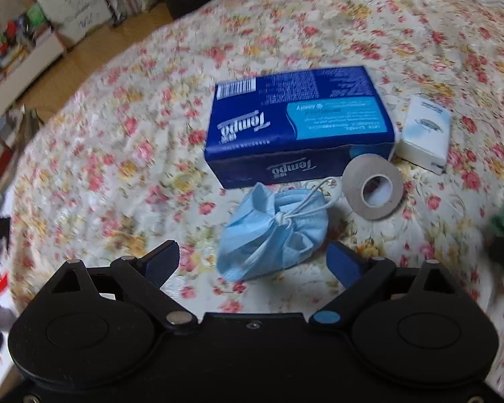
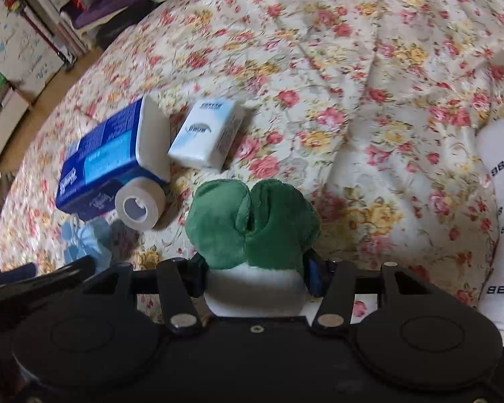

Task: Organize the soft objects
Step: 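Grasp the green-and-white plush with right gripper while left grasps the blue face mask, then carry mask into the tin tray and open left gripper while right carries plush over tray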

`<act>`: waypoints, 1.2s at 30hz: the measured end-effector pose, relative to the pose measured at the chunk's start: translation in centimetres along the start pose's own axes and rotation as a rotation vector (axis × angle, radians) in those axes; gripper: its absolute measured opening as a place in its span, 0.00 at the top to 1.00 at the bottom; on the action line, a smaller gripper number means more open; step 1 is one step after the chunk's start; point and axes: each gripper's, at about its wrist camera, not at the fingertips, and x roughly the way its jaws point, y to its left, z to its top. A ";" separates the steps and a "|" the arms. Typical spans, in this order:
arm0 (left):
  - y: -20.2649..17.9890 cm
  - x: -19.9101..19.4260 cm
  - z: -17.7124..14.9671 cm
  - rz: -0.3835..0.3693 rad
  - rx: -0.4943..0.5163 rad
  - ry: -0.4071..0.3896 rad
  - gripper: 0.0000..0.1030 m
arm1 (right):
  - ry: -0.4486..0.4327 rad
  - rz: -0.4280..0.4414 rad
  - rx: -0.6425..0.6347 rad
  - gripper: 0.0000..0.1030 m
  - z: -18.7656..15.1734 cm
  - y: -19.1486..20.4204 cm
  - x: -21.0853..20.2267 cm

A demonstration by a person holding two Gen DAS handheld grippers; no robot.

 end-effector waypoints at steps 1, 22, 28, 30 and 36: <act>-0.1 0.7 0.2 -0.003 -0.012 0.021 0.14 | -0.004 0.008 0.005 0.49 0.0 -0.2 -0.2; 2.6 -1.8 1.4 -0.174 -0.125 0.063 0.57 | -0.034 -0.014 -0.050 0.49 -0.5 0.5 -0.3; 5.6 -8.3 -0.9 -0.172 -0.071 -0.015 0.57 | -0.041 -0.045 -0.094 0.49 -1.2 1.3 0.1; 7.4 -10.0 -2.4 -0.161 -0.052 -0.023 0.57 | -0.041 -0.050 -0.112 0.49 -1.5 1.8 0.1; 14.2 -13.1 -8.0 -0.135 -0.095 -0.025 0.56 | -0.062 -0.024 -0.187 0.49 -3.0 3.5 -0.4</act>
